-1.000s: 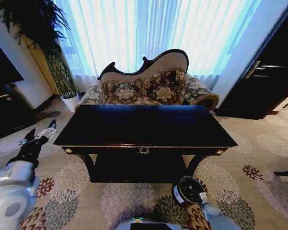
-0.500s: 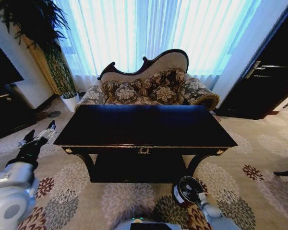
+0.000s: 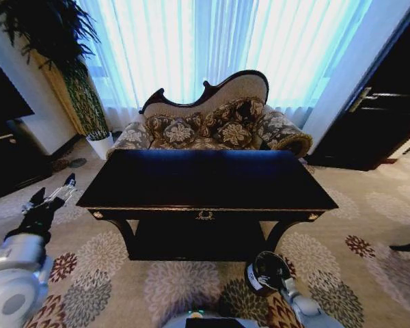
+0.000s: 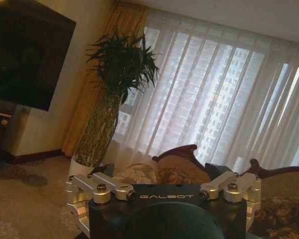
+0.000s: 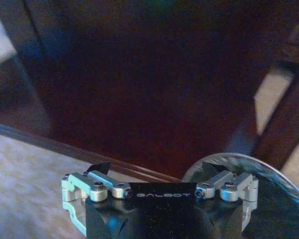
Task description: Move to the front of the table and place the trash on the table into the trash bin.
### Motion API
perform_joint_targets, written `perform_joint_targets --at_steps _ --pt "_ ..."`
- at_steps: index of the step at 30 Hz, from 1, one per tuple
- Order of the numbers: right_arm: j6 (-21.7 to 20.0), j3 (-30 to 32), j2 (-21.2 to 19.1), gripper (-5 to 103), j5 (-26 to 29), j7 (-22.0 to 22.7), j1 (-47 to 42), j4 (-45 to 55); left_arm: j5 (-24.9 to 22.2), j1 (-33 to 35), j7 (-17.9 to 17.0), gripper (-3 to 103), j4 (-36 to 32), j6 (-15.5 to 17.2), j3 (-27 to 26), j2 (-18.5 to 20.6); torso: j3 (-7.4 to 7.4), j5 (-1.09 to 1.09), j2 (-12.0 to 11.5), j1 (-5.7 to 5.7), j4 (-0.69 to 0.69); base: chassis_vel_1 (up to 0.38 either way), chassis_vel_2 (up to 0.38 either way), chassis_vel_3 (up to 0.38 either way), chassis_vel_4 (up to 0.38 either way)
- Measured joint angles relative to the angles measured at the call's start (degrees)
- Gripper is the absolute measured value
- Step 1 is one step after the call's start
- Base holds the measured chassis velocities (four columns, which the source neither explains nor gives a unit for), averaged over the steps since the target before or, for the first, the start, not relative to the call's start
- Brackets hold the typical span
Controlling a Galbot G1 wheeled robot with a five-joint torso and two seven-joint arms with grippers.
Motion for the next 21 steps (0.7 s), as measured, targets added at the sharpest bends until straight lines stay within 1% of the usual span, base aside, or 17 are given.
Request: perform_joint_targets --at_steps 2,3,7,9,11,13,14,19,21 --pt "0.8 0.4 -1.8 100 1.2 -0.1 -4.0 5.9 0.1 0.0 -0.1 100 0.0 0.0 0.6 -0.5 -0.01 -0.01 0.0 0.00 0.02 0.000 0.000 0.000 0.000" --pt "0.8 0.4 -1.8 100 1.2 -0.1 -4.0 5.9 0.1 0.0 -0.1 100 0.0 0.0 0.6 -0.5 -0.01 -0.01 0.0 0.00 0.02 0.000 0.000 0.000 0.000" --pt "2.2 1.7 -3.9 100 1.9 -0.1 -10.7 15.4 1.6 -0.2 -0.2 100 0.0 0.1 3.0 -1.7 0.00 -0.01 0.0 0.00 0.01 0.000 0.000 0.000 0.000" --pt "2.3 2.0 -4.0 100 1.9 -0.1 -11.6 16.8 1.8 -0.2 -0.2 100 0.0 0.1 3.3 -1.8 0.00 -0.01 0.0 0.00 0.00 0.000 0.000 0.000 0.000" --pt "2.5 3.4 -4.6 100 2.4 0.0 -14.9 21.9 2.4 -0.2 -0.2 100 0.0 0.1 4.2 -2.2 0.00 -0.01 0.0 0.00 0.02 0.000 0.000 0.000 0.000" --pt "3.2 4.6 -5.4 100 2.5 0.2 -18.5 27.9 2.6 -0.1 -0.2 100 0.0 0.1 4.2 -2.2 -0.01 0.00 0.0 0.00 0.00 0.000 0.000 0.000 0.000" --pt "3.2 4.6 -5.4 100 2.5 0.2 -18.5 27.9 2.6 -0.1 -0.2 100 0.0 0.1 4.2 -2.2 -0.01 0.00 0.0 0.00 0.00 0.000 0.000 0.000 0.000" --pt "4.6 8.1 -7.3 100 2.2 1.2 -24.5 41.8 2.5 0.3 -0.2 100 0.0 0.3 2.6 -1.4 -0.01 -0.02 0.0 0.00 0.02 0.000 0.000 0.000 0.000" --pt "4.6 8.7 -7.5 100 2.5 1.5 -25.0 43.3 2.5 0.4 -0.2 100 0.0 0.3 2.5 -1.3 0.00 -0.02 0.0 0.00 0.02 0.000 0.000 0.000 0.000"
